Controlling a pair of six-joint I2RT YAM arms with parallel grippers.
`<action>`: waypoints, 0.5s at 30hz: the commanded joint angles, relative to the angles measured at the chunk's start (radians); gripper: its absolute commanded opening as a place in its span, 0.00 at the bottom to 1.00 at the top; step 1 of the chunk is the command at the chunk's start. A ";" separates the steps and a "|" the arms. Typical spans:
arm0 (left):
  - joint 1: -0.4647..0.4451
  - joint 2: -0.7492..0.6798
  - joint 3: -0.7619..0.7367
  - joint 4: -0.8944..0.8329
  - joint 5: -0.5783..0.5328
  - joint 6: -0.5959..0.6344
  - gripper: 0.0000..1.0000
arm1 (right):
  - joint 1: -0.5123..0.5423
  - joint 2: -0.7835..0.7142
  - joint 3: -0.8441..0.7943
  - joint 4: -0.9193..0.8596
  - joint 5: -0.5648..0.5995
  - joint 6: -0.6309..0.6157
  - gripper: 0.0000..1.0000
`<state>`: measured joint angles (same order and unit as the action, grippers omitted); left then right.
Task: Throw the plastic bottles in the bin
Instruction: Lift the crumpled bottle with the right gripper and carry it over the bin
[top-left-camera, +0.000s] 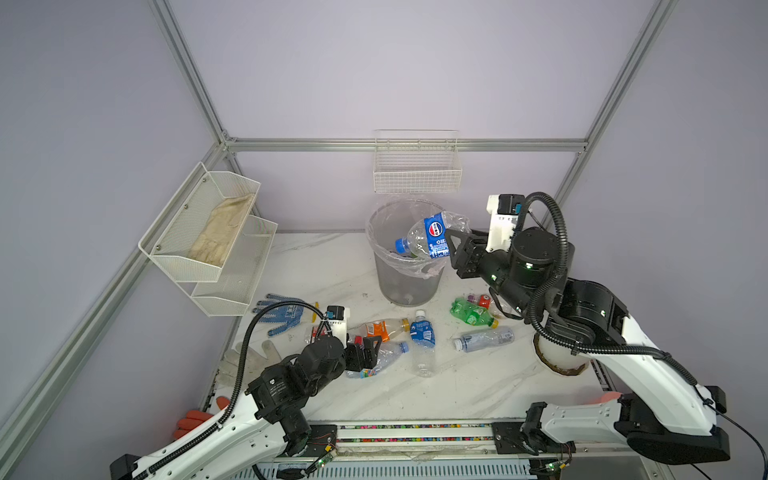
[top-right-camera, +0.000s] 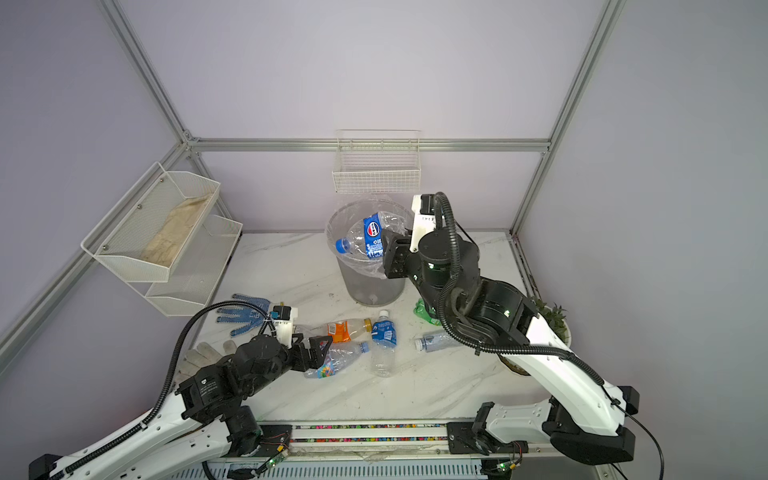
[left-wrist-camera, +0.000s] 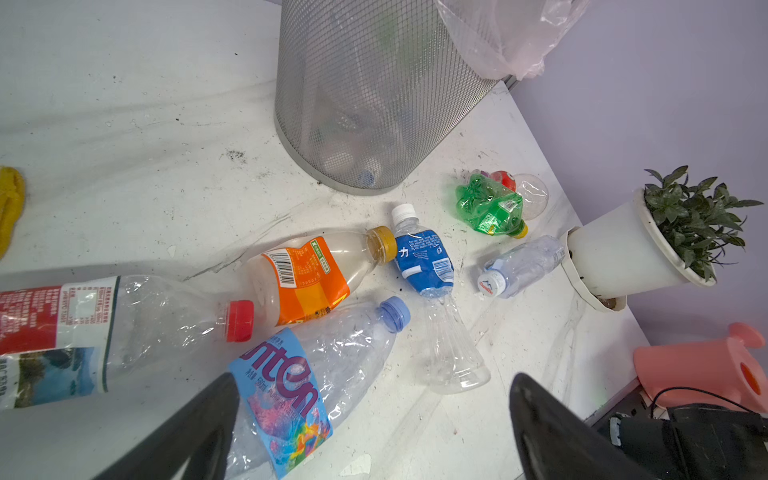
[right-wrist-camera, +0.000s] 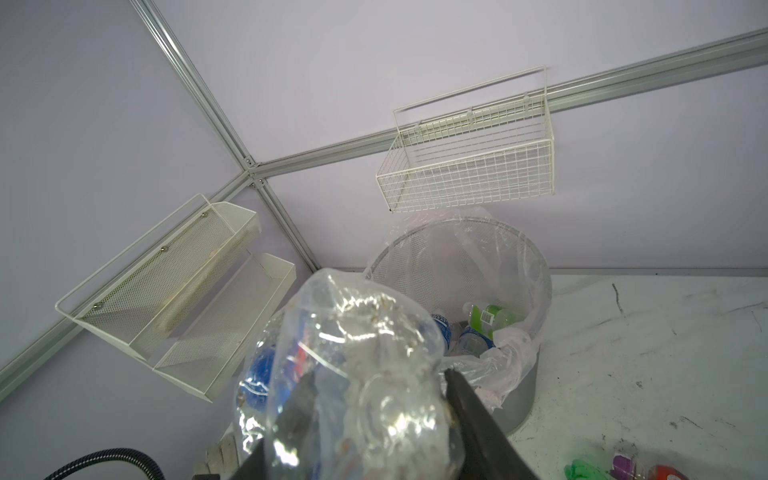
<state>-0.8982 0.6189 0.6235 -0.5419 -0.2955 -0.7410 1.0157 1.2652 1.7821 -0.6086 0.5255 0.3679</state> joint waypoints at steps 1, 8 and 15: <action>-0.005 -0.005 -0.040 0.016 -0.009 -0.008 1.00 | 0.003 0.030 0.062 -0.018 0.068 -0.027 0.37; -0.007 -0.013 -0.045 0.014 -0.006 -0.009 1.00 | -0.044 0.148 0.184 -0.031 0.071 -0.066 0.38; -0.009 -0.038 -0.048 -0.005 -0.010 -0.012 1.00 | -0.236 0.278 0.278 -0.042 -0.129 -0.058 0.38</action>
<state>-0.9001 0.6010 0.6231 -0.5488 -0.2955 -0.7414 0.8371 1.5043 2.0281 -0.6258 0.4828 0.3202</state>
